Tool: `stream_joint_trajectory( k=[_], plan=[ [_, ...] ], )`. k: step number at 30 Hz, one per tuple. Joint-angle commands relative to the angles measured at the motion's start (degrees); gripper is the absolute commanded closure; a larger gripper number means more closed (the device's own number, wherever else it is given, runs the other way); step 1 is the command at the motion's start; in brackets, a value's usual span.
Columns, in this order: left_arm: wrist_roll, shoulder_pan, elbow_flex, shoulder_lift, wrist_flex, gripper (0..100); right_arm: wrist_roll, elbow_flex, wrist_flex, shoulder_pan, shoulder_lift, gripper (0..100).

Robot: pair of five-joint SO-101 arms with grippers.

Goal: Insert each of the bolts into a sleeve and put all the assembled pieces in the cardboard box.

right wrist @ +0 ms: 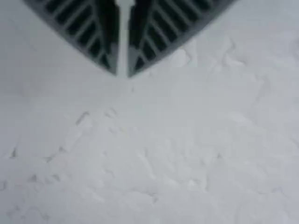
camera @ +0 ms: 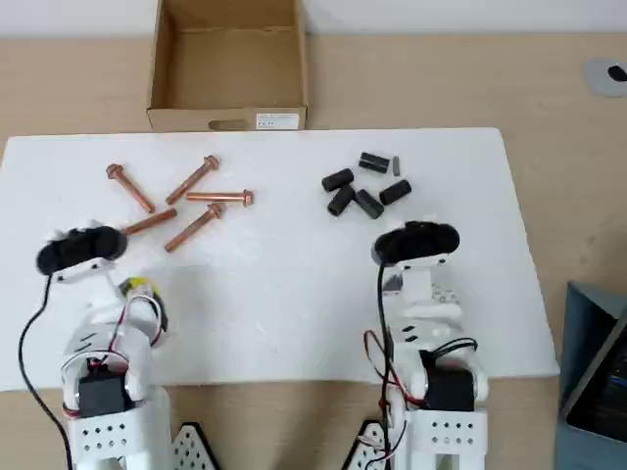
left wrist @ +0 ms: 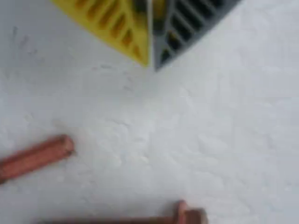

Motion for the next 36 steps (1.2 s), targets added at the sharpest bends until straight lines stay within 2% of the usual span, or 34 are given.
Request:
stream_joint_trajectory(
  k=[1,6,12,19,23,26,31,33,36],
  plan=[
    [-0.18,-1.14,-7.82,0.31,0.7,100,-0.09,-8.57,0.18,-0.92,-5.32,99.0],
    [0.18,1.67,-18.55,8.57,8.7,100,2.11,-15.43,4.31,-1.1,-5.23,99.0],
    [0.18,1.58,-35.34,25.36,12.84,100,3.96,-24.31,10.29,-1.1,-0.13,99.0],
    [0.18,1.23,-54.86,42.33,18.64,100,3.87,-38.81,10.64,-1.1,19.74,99.0],
    [-0.26,0.26,-60.75,49.1,23.38,100,3.87,-49.01,11.25,-1.1,33.8,99.0],
    [-0.62,-2.02,-63.82,52.7,23.82,100,4.31,-57.89,13.63,-1.1,44.0,99.0],
    [-9.14,-3.52,-67.43,57.36,24.26,100,4.4,-72.22,17.41,-1.1,59.03,98.5],
    [-13.8,-4.66,-68.04,58.95,25.58,100,4.48,-76.97,19.6,-1.1,65.27,94.3],
    [-16.35,-6.15,-68.4,61.76,26.2,100,6.15,-82.59,22.95,-0.75,74.77,86.0]
  ],
)
